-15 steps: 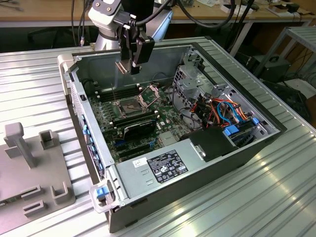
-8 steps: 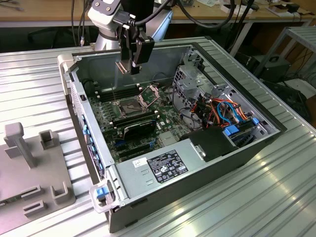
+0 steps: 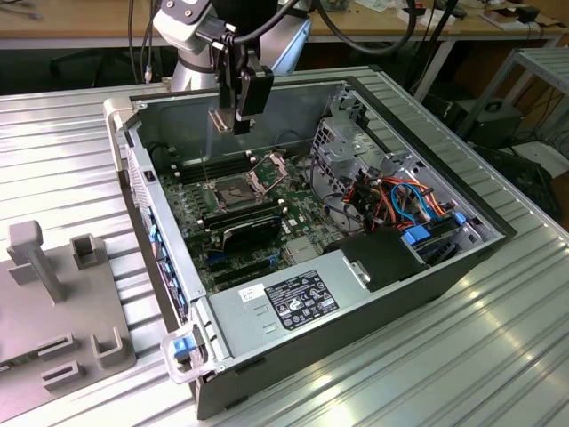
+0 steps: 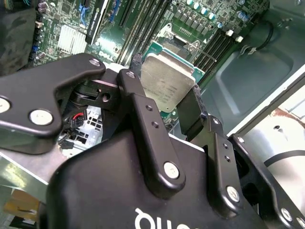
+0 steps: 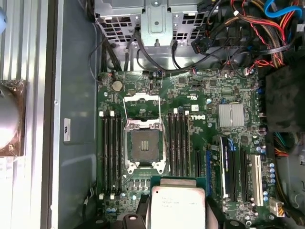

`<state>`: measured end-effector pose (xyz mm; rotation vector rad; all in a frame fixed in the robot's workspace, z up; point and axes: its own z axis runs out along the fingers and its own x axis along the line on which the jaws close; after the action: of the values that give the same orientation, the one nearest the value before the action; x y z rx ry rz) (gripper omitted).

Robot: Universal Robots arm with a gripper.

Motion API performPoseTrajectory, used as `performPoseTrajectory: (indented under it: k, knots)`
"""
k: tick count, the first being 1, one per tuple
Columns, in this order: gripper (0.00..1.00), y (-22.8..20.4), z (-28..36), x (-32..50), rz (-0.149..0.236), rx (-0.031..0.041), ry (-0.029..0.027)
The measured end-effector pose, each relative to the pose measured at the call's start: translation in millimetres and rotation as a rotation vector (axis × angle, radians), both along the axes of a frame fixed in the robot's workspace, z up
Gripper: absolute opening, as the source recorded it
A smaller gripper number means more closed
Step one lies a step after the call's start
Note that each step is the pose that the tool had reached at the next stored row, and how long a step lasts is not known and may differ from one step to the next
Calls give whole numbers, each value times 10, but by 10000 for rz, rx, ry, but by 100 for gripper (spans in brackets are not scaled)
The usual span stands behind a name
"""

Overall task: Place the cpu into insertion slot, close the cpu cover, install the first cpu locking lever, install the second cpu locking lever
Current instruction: 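Place the cpu into insertion slot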

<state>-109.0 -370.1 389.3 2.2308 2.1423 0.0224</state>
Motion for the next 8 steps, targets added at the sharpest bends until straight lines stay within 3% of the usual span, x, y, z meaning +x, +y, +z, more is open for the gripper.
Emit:
performPoseTrajectory:
  k: [8]
  knots:
    - [55,24,-10,36,-189,-1,0]
